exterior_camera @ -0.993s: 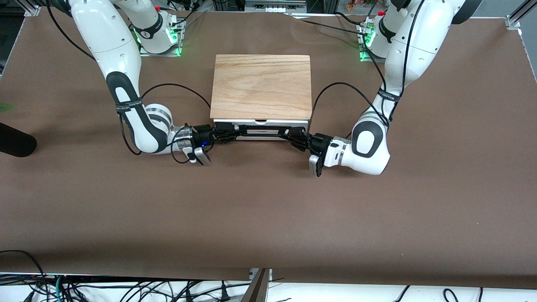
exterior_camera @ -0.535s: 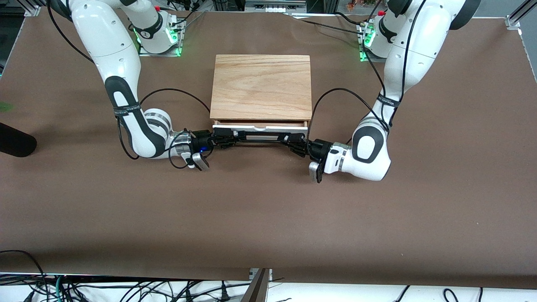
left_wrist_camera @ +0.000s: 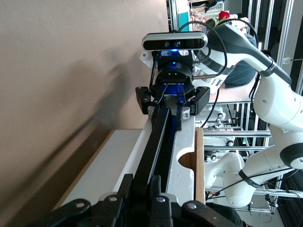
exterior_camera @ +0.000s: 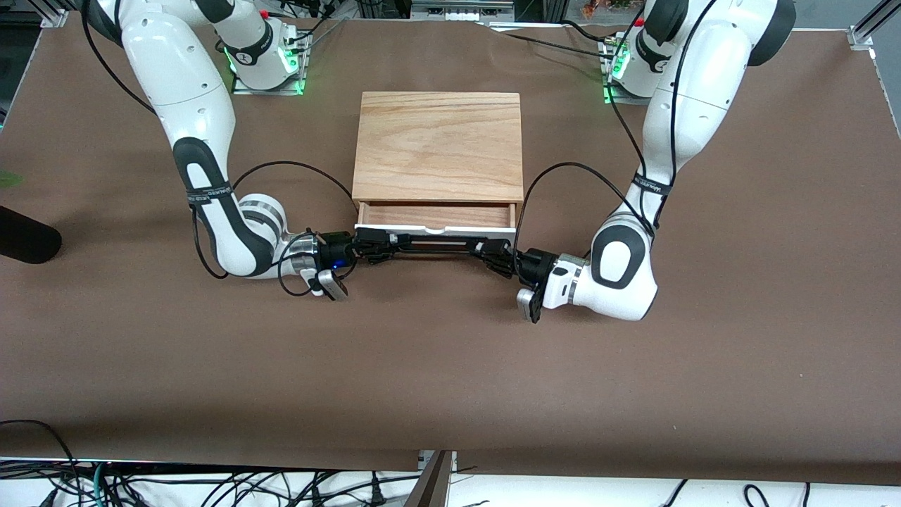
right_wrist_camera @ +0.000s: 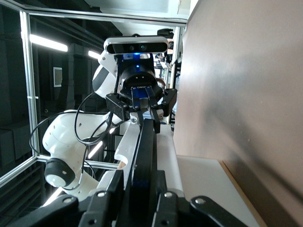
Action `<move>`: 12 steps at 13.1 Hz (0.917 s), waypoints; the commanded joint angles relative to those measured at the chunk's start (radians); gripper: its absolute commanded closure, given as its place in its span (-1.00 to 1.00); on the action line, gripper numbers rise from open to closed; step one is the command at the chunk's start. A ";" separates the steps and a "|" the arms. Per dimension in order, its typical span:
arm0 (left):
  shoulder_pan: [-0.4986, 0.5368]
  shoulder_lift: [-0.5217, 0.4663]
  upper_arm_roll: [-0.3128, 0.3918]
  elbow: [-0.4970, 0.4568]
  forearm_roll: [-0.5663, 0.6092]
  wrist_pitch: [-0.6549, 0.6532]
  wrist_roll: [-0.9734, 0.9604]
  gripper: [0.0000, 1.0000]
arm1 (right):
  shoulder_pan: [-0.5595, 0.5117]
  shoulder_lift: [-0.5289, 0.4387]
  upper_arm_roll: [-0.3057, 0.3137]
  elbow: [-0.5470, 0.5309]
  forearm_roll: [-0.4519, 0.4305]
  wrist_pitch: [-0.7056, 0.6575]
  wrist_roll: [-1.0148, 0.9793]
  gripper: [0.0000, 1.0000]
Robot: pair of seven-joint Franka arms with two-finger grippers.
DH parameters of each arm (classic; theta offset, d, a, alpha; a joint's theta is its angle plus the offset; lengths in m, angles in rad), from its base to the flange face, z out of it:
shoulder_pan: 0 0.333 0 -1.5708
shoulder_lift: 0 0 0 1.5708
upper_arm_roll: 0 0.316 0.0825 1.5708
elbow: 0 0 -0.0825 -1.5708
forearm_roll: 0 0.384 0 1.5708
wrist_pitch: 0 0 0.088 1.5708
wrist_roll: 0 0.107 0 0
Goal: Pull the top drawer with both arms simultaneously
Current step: 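Pull the handle outward with both grippers to slide the drawer open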
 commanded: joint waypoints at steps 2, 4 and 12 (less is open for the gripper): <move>0.032 0.019 -0.022 0.160 -0.123 0.015 -0.123 1.00 | -0.027 0.065 -0.010 0.081 0.017 0.025 0.007 0.75; 0.034 0.024 -0.022 0.179 -0.137 0.018 -0.123 1.00 | -0.033 0.074 -0.010 0.097 0.017 0.025 0.007 0.75; 0.038 0.047 -0.021 0.216 -0.167 0.021 -0.126 1.00 | -0.042 0.090 -0.012 0.155 0.018 0.053 0.063 0.75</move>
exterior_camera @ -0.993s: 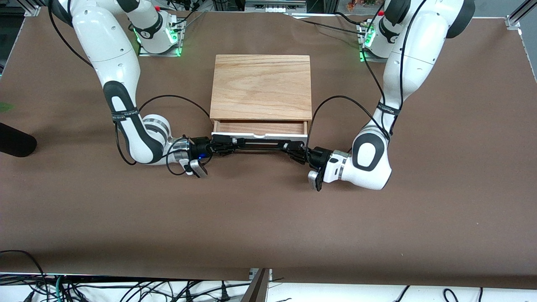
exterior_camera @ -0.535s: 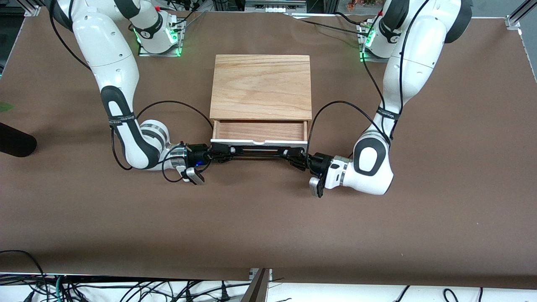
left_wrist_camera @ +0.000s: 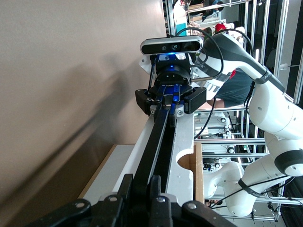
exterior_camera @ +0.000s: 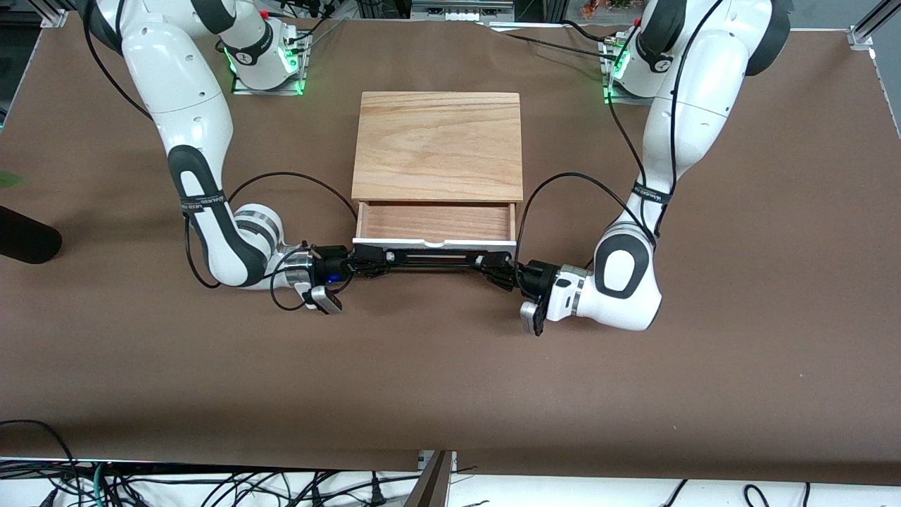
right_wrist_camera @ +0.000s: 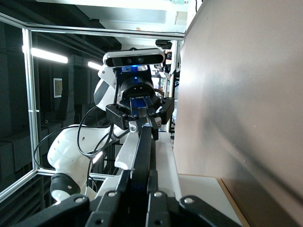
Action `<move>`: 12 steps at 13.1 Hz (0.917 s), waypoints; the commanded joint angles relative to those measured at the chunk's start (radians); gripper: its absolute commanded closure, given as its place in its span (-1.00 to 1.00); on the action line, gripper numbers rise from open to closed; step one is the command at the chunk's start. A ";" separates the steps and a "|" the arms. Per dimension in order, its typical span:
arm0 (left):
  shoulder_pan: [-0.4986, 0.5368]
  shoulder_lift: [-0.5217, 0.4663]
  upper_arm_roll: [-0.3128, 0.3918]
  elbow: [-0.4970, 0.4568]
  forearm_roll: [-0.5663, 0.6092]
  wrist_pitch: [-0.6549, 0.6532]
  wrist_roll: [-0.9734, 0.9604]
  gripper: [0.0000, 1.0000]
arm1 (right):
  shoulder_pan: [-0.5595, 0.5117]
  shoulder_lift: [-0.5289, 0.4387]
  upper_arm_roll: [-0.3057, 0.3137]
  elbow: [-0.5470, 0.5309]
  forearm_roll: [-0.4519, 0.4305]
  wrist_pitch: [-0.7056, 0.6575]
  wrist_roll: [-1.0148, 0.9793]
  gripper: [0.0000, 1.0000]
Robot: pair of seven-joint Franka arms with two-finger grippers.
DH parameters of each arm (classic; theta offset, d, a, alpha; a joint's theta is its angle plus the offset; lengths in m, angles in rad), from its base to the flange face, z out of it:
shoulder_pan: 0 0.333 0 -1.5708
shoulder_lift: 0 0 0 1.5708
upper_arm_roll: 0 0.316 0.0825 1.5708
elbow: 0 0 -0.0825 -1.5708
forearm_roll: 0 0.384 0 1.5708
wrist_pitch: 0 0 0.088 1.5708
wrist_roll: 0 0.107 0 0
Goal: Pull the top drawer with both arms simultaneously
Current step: 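Pull the handle outward with both grippers to slide the drawer open, then open both grippers and draw them back from the handle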
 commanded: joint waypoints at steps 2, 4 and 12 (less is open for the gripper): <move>0.029 0.005 -0.025 0.121 -0.145 0.016 -0.097 -0.88 | -0.037 0.056 -0.010 0.077 0.009 0.030 0.005 0.75; 0.028 0.006 -0.023 0.102 -0.132 0.014 -0.058 -1.00 | -0.047 0.064 -0.010 0.083 0.008 0.030 0.005 0.75; 0.020 0.011 0.049 0.103 -0.003 0.057 -0.018 -1.00 | -0.044 0.051 -0.016 0.087 0.003 0.094 0.058 -1.00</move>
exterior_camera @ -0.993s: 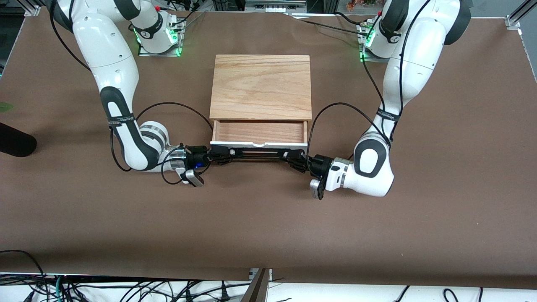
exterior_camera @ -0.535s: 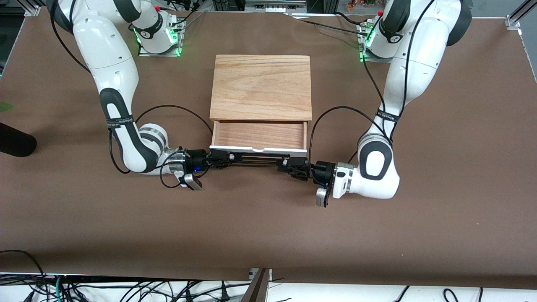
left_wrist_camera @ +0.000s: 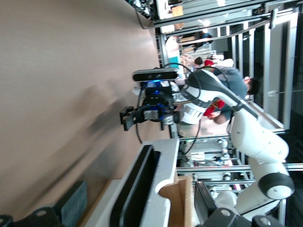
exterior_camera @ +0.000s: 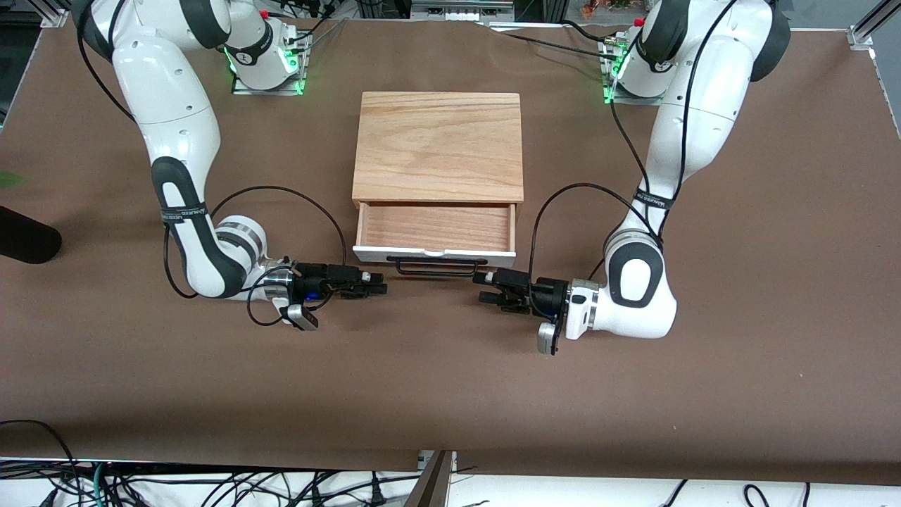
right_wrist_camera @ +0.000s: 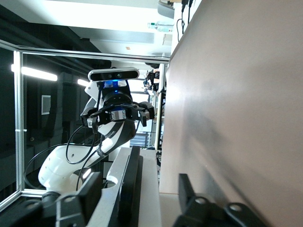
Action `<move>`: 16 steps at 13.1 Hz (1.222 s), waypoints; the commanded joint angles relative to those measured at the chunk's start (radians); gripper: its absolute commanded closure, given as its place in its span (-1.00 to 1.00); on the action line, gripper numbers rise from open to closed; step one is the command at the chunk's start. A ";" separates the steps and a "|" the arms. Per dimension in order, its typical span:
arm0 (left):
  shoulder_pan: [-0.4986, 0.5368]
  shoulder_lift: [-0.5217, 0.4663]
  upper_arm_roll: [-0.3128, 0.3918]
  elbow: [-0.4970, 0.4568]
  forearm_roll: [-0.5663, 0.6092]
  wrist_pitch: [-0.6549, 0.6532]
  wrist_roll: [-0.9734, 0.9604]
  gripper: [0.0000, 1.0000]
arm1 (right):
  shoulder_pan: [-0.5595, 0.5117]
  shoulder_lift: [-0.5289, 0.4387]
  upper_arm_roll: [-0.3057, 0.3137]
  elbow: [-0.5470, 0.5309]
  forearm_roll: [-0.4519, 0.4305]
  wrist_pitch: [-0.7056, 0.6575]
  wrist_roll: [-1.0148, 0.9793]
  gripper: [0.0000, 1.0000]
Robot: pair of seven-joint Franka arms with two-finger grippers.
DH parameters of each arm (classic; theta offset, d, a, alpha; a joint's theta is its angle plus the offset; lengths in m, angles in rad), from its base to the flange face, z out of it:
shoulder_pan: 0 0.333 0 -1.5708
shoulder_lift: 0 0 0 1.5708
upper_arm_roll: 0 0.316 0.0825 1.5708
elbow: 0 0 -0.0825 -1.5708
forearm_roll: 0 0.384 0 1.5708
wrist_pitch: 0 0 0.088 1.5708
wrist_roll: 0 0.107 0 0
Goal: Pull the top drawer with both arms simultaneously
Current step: 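Open both grippers and draw them back from the handle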
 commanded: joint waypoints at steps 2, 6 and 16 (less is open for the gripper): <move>-0.001 -0.057 0.046 0.019 0.156 0.007 -0.061 -1.00 | 0.022 -0.026 -0.007 0.054 -0.029 0.146 0.211 -1.00; 0.014 -0.181 0.066 0.018 0.458 -0.004 -0.142 -1.00 | 0.019 -0.069 -0.013 0.183 -0.402 0.289 0.627 -1.00; 0.031 -0.549 0.071 -0.008 1.331 -0.246 -0.420 -1.00 | 0.012 -0.414 -0.045 0.191 -1.629 0.201 0.982 -1.00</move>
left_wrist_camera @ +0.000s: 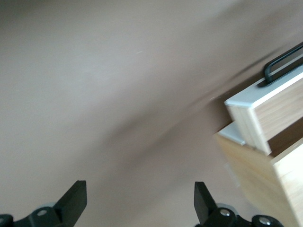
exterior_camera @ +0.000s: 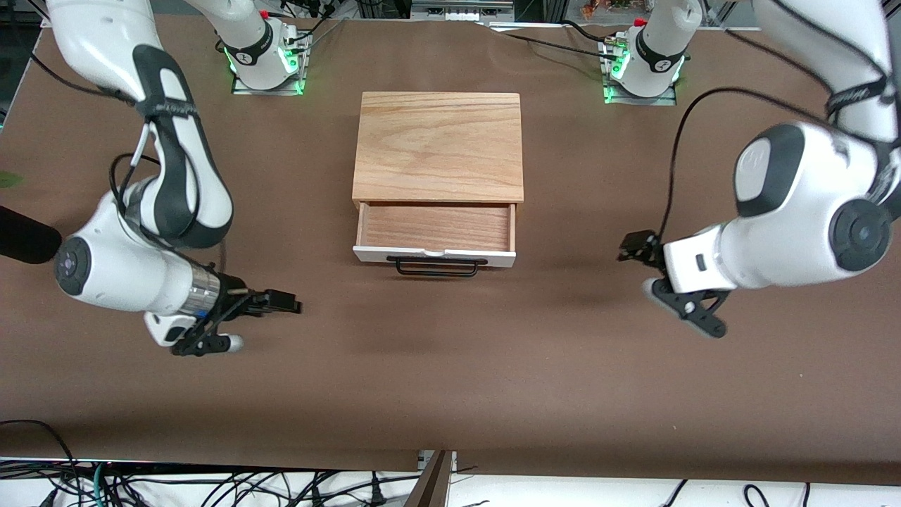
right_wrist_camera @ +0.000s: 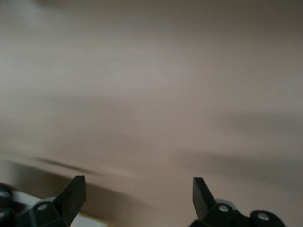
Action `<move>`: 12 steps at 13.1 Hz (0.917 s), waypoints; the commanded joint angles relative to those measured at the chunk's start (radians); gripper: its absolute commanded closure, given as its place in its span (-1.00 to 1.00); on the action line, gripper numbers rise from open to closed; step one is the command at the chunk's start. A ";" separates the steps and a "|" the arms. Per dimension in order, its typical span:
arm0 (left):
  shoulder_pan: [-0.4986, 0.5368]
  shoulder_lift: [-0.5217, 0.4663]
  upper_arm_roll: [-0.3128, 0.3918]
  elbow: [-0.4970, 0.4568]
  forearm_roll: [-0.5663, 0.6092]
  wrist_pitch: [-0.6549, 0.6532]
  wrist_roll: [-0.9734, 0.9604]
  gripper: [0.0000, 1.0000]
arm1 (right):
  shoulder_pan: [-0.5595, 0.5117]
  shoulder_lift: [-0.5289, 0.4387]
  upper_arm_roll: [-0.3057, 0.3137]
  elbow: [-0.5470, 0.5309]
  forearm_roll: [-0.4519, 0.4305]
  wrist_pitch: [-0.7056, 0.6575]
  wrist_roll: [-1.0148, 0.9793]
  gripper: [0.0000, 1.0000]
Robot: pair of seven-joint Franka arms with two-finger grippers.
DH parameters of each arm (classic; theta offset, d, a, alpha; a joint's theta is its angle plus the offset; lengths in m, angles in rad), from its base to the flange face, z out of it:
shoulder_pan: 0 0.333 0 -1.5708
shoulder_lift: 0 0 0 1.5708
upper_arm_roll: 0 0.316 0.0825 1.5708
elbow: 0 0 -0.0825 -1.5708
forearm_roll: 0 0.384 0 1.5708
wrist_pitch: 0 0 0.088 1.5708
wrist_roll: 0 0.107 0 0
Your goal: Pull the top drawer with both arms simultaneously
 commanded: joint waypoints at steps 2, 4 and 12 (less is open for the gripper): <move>0.000 -0.177 -0.016 -0.142 0.183 -0.020 -0.050 -1.00 | -0.056 -0.200 -0.003 -0.047 -0.158 -0.207 0.012 -1.00; 0.038 -0.282 -0.051 -0.277 0.233 -0.005 -0.110 -1.00 | -0.074 -0.230 -0.006 -0.047 -0.184 -0.255 0.007 -1.00; 0.170 -0.518 -0.128 -0.612 0.272 0.241 -0.201 -1.00 | -0.078 -0.404 -0.006 -0.197 -0.203 -0.285 0.117 -1.00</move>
